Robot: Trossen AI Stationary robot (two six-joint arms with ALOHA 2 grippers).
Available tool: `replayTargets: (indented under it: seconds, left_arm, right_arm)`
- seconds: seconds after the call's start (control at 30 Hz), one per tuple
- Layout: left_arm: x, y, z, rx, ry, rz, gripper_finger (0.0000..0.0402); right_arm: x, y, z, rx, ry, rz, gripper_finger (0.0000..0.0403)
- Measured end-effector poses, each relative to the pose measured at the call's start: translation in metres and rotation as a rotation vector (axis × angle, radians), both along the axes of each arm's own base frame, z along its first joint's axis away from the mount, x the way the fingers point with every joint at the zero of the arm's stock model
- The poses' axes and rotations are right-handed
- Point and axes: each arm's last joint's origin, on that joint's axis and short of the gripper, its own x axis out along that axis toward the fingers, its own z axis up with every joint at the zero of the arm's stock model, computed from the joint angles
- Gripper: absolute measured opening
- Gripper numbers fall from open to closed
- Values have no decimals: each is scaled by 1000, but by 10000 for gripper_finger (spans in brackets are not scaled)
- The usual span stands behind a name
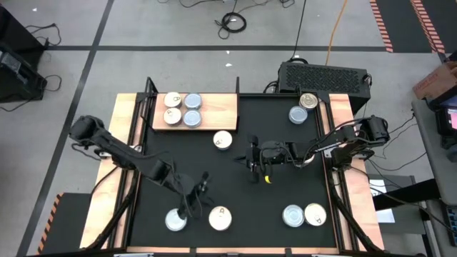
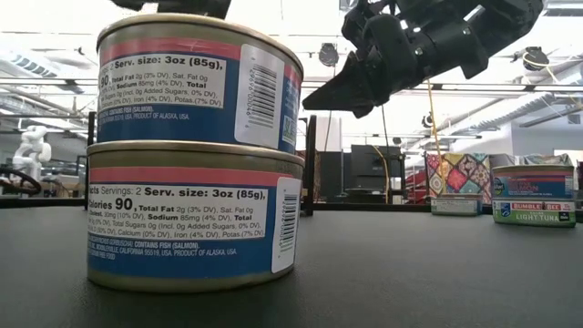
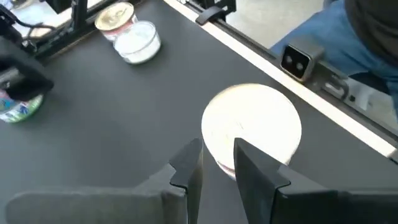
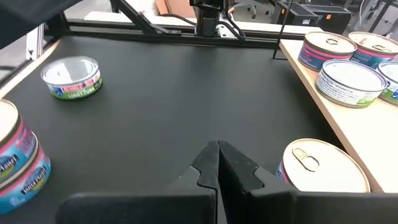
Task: Stack canned seafood by type on shelf
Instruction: Put the blue tuna can on the shelf
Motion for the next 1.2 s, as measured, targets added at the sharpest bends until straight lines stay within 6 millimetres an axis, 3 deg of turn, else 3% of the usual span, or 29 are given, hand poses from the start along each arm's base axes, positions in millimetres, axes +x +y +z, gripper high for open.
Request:
replayTargets:
  seconds: [0.27,0.43,0.6,0.77,0.93,1.07,1.2]
  left_arm:
    - [15,-43,40,154,-41,-23,93]
    - [14,-59,51,242,-17,25,93]
    - [12,-71,41,203,45,69,93]
    - [11,-72,26,262,121,85,93]
    - [17,-73,14,278,158,112,93]
    - [19,-77,4,264,192,113,103]
    - [21,-79,3,250,184,105,140]
  right_arm:
    - [1,0,3,93,-38,-29,0]
    - [1,13,6,144,-67,7,0]
    - [7,42,21,147,-10,159,0]
    - [6,79,40,101,164,193,0]
    - [-11,112,47,79,328,111,0]
    - [-27,135,43,56,338,43,0]
    - [-37,151,43,62,304,-5,0]
